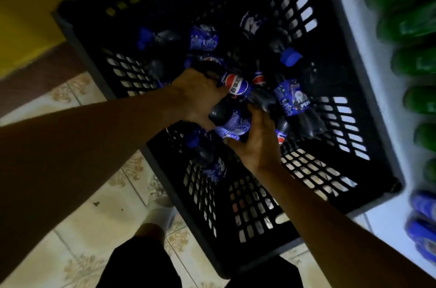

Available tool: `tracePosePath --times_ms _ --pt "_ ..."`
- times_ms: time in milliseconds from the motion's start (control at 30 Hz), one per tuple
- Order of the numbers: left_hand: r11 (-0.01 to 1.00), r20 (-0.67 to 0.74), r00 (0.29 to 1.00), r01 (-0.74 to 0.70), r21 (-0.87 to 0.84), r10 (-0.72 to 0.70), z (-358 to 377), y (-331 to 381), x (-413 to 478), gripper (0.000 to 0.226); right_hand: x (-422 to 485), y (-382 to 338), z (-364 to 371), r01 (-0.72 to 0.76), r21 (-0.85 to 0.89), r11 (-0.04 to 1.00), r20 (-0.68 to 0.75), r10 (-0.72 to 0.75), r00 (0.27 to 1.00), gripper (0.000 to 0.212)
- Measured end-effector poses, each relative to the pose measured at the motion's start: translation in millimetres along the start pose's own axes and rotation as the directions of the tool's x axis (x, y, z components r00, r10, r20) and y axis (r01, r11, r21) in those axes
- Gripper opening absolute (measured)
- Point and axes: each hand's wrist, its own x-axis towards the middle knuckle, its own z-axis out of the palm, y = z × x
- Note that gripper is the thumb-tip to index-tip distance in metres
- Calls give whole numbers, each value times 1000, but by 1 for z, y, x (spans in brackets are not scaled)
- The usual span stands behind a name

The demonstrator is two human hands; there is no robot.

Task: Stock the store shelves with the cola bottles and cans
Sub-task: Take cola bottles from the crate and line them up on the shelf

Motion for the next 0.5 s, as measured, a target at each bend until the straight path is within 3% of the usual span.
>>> tracePosePath --times_ms 67,133,200,267,367,433,500 --pt "991 83 996 45 -127 -34 -29 -2 -24 80 -15 -14 -19 1 50 999 58 -4 998 98" --pt "891 267 963 147 -430 -30 -63 -6 -54 54 -34 -33 -42 26 7 1000 71 -27 997 99" --pt "641 427 900 281 -714 81 -99 -11 -80 39 -50 -51 -68 109 -94 990 -3 -110 994 87" --pt "431 477 869 383 -817 133 -140 -16 -109 57 -64 -73 -100 142 -98 985 -29 -146 989 71" --pt "156 485 874 484 -861 -34 -196 -21 -158 92 -93 -110 -157 6 121 993 77 -16 997 61" --pt "-125 413 893 395 -910 -182 -230 -17 -190 83 -119 -140 -197 -134 363 922 158 80 984 59" --pt "-278 344 868 253 -927 -359 -263 -4 -226 64 -148 -170 -236 -183 534 825 190 94 977 49"
